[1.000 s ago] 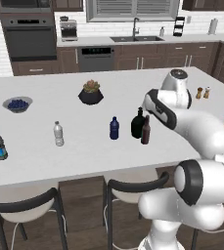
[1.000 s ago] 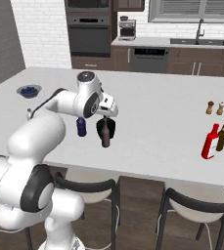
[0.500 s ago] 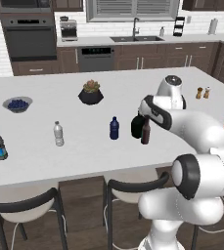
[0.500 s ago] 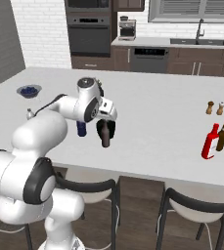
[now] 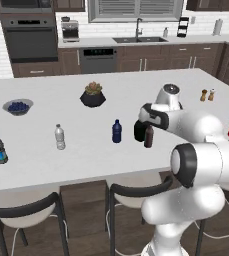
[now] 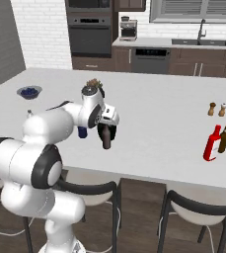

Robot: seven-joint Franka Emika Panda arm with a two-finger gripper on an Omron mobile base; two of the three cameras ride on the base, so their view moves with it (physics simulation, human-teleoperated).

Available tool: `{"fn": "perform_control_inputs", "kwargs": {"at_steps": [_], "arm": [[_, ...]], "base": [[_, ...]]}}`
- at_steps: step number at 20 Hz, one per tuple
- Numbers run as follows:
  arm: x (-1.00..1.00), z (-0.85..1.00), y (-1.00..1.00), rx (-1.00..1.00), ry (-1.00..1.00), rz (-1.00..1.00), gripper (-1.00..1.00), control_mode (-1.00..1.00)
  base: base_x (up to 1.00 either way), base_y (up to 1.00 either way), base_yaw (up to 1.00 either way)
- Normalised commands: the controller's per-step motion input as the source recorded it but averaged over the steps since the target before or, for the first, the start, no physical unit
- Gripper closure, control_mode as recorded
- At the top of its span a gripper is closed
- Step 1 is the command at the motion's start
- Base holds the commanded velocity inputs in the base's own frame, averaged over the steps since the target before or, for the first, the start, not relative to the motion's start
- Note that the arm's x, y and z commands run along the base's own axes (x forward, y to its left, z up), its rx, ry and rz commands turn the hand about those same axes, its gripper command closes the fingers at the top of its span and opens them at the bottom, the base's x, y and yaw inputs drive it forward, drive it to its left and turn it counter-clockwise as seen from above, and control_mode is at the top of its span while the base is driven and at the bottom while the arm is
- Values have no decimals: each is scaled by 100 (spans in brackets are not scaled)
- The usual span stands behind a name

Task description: Move the plastic bottles in the middle to the plastics group, and the glass bottles in the middle to the glass group.

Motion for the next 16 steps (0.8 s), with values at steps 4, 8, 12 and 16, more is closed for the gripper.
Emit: {"fn": "perform_control_inputs", "kwargs": {"at_steps": [4, 8, 12, 16], "arm": [[16, -19, 0, 0, 0, 0, -100, -100], [8, -29, 0, 0, 0, 0, -100, -100], [12, -30, 0, 0, 0, 0, -100, -100], [17, -31, 0, 0, 0, 0, -100, -100]], "base": [[0, 0, 0], [0, 0, 0], [0, 0, 0], [0, 0, 0]]}}
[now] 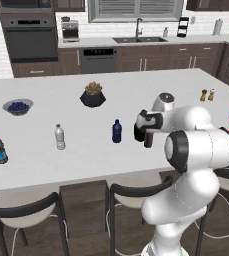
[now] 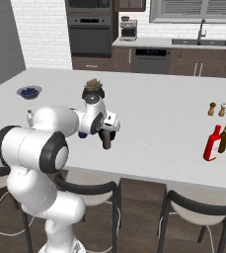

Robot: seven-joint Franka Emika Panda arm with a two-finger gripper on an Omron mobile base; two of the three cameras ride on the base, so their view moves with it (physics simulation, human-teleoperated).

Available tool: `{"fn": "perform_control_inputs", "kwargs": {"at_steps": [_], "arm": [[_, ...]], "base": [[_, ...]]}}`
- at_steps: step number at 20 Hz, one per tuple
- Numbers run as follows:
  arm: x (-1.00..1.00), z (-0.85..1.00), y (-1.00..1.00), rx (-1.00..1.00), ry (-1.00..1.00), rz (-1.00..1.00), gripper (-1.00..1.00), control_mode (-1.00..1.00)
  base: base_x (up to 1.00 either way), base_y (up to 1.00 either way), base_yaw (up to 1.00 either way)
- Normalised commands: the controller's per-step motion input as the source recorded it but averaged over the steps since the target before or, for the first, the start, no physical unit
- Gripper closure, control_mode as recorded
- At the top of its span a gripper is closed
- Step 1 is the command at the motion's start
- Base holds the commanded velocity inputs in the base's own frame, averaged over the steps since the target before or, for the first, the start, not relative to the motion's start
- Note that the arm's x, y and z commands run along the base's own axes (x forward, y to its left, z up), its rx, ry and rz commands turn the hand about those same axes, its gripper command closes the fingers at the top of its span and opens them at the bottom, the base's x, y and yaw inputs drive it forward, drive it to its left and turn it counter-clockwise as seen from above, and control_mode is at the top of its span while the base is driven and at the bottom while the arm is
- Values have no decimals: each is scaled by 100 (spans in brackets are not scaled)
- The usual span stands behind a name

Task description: Move the plastic bottles in the middle to the plastics group, and the glass bottles in the middle to the glass group.

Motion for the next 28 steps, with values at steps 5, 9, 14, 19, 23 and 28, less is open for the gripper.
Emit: {"fn": "perform_control_inputs", "kwargs": {"at_steps": [5, 9, 14, 19, 23, 28], "arm": [[11, -20, 0, 0, 0, 0, -100, -100], [12, 0, 0, 0, 0, 0, -100, -100], [15, -8, 0, 0, 0, 0, -100, -100], [4, -15, 0, 0, 0, 0, -100, -100], [1, -6, 0, 0, 0, 0, -100, -100], [7, -13, 0, 0, 0, 0, -100, -100]], "base": [[0, 0, 0], [0, 0, 0], [0, 0, 0], [0, 0, 0], [0, 0, 0], [0, 0, 0]]}}
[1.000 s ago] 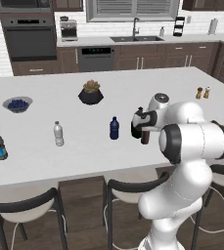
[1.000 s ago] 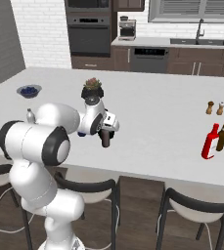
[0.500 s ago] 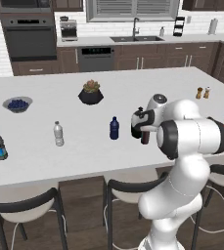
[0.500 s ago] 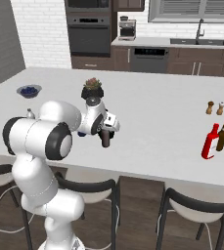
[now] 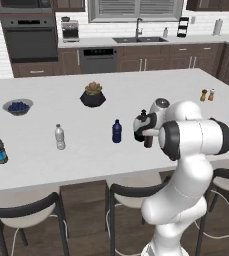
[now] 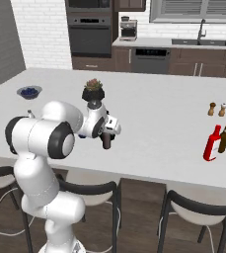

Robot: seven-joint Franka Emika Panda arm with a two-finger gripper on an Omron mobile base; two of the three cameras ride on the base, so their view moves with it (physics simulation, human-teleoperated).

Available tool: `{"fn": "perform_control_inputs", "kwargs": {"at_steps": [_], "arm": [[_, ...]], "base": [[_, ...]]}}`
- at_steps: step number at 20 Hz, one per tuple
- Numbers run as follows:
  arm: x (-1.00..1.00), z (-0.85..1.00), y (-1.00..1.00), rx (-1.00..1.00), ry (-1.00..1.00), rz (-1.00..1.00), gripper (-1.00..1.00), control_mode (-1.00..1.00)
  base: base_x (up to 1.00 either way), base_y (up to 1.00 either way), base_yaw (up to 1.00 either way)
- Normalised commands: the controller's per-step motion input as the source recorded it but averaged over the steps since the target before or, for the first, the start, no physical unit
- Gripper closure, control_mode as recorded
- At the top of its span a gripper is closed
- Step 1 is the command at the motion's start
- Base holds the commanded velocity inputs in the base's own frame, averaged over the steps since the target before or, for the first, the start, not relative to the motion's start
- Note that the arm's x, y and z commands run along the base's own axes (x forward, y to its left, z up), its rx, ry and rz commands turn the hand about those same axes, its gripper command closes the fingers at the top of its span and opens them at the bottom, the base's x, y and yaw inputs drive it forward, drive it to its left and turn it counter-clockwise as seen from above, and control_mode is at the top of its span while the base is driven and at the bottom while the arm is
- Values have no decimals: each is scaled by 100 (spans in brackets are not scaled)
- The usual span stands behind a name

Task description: Move the plastic bottles in the middle to the plastics group, and the glass bottles in the middle to the glass group.

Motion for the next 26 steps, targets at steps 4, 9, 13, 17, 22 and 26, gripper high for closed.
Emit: {"fn": "perform_control_inputs", "kwargs": {"at_steps": [4, 9, 13, 17, 22, 26], "arm": [[8, -13, 0, 0, 0, 0, -100, -100], [5, -11, -3, 0, 0, 0, -100, -100], [1, -4, -1, 0, 0, 0, -100, -100], [0, 0, 0, 0, 0, 0, -100, -100], [0, 0, 0, 0, 0, 0, 100, -100], [0, 0, 0, 0, 0, 0, 100, -100]], "base": [[0, 0, 0], [0, 0, 0], [0, 0, 0], [0, 0, 0], [0, 0, 0], [0, 0, 0]]}}
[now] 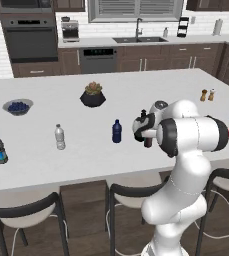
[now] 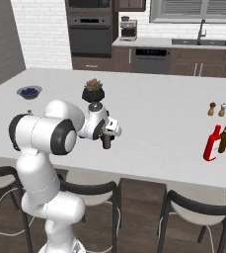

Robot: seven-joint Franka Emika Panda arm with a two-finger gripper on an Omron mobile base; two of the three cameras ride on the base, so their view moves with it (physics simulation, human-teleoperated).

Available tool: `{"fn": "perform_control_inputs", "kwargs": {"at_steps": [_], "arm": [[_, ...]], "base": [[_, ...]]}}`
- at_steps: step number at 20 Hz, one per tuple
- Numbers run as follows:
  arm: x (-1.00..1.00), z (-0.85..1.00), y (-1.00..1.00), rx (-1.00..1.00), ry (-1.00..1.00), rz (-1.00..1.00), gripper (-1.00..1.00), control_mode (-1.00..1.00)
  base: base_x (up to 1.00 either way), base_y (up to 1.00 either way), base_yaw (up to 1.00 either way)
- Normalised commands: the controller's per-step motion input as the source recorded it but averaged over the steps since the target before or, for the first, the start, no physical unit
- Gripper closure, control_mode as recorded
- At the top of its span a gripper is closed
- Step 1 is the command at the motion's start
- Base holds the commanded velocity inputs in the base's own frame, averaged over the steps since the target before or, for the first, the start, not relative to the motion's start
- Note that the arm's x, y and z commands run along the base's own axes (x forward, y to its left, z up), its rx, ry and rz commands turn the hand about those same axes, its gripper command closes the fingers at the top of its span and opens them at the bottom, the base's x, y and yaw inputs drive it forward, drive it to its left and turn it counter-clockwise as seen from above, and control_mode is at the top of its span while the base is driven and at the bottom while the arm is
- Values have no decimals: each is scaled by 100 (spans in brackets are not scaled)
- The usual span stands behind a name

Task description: Move the plastic bottles in the middle to the plastics group, and the glass bottles in the middle to the glass group.

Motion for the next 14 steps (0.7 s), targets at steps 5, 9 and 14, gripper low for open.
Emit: {"fn": "perform_control_inputs", "kwargs": {"at_steps": [5, 9, 14], "arm": [[-6, 2, -8, 0, 0, -2, 100, -100], [-47, 21, -4, 0, -1, -5, 100, -100], [-58, 23, -36, 0, -1, -9, 100, -100]], "base": [[0, 0, 0], [0, 0, 0], [0, 0, 0]]}}
